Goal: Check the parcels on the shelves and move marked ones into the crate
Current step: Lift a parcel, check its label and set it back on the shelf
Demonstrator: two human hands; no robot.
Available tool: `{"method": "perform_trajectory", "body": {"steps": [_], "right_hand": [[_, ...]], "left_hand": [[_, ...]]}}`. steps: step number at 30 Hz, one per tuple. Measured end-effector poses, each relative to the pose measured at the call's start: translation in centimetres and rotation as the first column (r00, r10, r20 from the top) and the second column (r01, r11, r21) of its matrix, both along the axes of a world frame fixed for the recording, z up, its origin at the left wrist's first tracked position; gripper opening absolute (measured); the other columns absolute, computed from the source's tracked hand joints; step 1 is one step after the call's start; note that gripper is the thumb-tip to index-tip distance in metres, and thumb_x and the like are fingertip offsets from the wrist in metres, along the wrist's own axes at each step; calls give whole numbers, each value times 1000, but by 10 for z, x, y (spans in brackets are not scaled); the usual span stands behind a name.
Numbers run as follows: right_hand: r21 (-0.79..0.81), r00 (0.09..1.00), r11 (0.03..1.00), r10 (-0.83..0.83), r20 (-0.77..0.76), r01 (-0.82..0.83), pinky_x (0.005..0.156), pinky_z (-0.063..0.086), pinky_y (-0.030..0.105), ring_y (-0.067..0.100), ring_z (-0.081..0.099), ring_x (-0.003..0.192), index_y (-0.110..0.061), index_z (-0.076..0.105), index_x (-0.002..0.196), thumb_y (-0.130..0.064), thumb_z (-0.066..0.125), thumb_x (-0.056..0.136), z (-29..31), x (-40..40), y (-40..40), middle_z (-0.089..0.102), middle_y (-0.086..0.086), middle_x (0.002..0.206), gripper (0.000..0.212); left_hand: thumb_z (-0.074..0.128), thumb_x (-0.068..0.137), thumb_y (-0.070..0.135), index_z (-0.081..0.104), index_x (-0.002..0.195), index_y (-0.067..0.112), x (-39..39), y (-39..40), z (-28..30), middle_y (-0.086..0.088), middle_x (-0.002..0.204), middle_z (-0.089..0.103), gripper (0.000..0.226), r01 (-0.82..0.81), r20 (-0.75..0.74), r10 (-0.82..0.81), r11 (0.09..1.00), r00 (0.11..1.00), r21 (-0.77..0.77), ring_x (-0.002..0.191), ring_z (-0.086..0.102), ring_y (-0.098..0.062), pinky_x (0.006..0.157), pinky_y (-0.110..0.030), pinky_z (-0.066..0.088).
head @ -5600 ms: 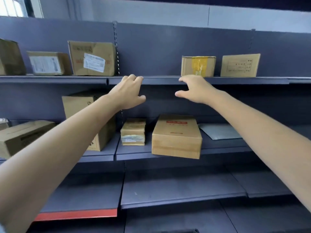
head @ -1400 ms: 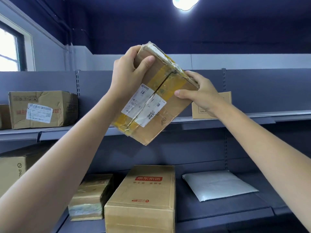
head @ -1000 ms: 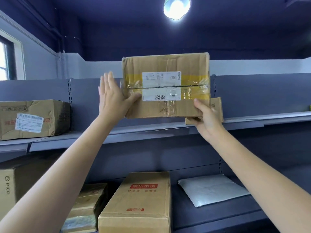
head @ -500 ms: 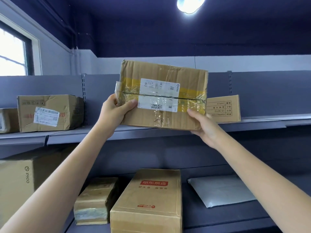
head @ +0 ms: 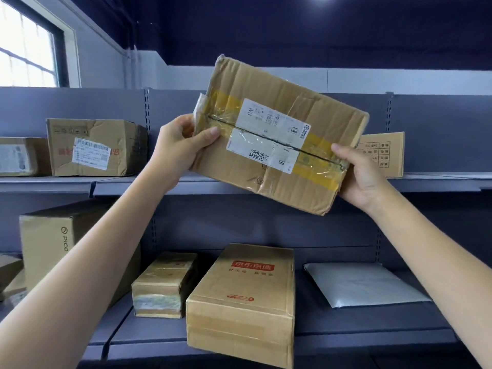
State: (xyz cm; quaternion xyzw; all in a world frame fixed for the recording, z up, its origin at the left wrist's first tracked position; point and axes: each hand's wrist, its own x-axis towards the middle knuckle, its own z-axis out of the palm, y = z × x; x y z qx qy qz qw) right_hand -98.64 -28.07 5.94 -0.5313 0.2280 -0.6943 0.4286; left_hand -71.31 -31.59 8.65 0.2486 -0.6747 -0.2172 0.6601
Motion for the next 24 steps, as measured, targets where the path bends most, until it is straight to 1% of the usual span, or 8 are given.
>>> {"method": "perform_trajectory", "body": {"steps": [5,7,10,13,16,19,21,24], "right_hand": [[-12,1000,1000,5,10,-5,67,59,30,12,70,74,-19,62,96,-16,48,92,-17,6,-4,74,-3,80,15],[2,999,1000,0,-34,0,67,59,29,12,70,74,-18,62,97,-17,48,92,-12,2,-2,74,-3,79,15],[56,985,998,22,-171,-13,59,58,25,12,70,68,-16,62,94,-17,48,91,0,-8,2,73,-2,74,14],[83,946,997,23,-325,4,55,56,28,15,70,65,-14,60,97,-12,67,73,9,-17,5,72,1,74,25],[82,897,997,40,-440,-4,58,56,31,20,69,71,-18,62,104,-9,67,61,9,-19,5,71,4,84,44],[92,849,995,87,-521,-45,59,55,31,21,69,73,-18,62,105,-10,66,60,8,-11,8,71,5,86,46],[122,846,990,130,-517,-78,59,55,31,20,69,72,-16,63,101,-12,65,62,9,-8,8,71,6,83,39],[129,841,988,144,-522,-89,60,55,31,21,69,73,-15,63,103,-12,66,64,10,-5,7,71,7,85,40]], "left_hand": [[75,76,16,61,107,13,2,5,7,9,80,64,34,-4,-70,3,1000,998,-10,53,54,6,53,-11,46],[77,73,16,56,120,10,4,3,6,5,93,68,52,-11,-13,11,1000,1000,24,70,63,3,61,-13,51],[85,56,29,46,134,11,12,-3,7,-6,125,61,89,-60,82,52,993,995,98,112,60,-16,95,-33,50],[87,55,32,25,146,11,16,-4,5,-6,151,32,112,-228,325,192,970,926,79,138,32,-18,114,-39,28],[76,36,58,20,148,16,9,3,-3,1,154,25,133,-293,616,168,950,769,108,141,25,-15,116,-39,24],[76,28,71,30,144,18,1,16,-13,3,149,36,136,-113,702,-179,931,689,348,135,36,-12,113,-36,28],[80,39,62,45,135,19,-4,21,-21,2,134,56,111,48,647,-393,874,653,483,120,55,-15,103,-35,43],[72,51,46,54,120,29,-10,24,-30,6,113,68,74,89,663,-395,891,636,446,101,66,-16,87,-35,54]]}}
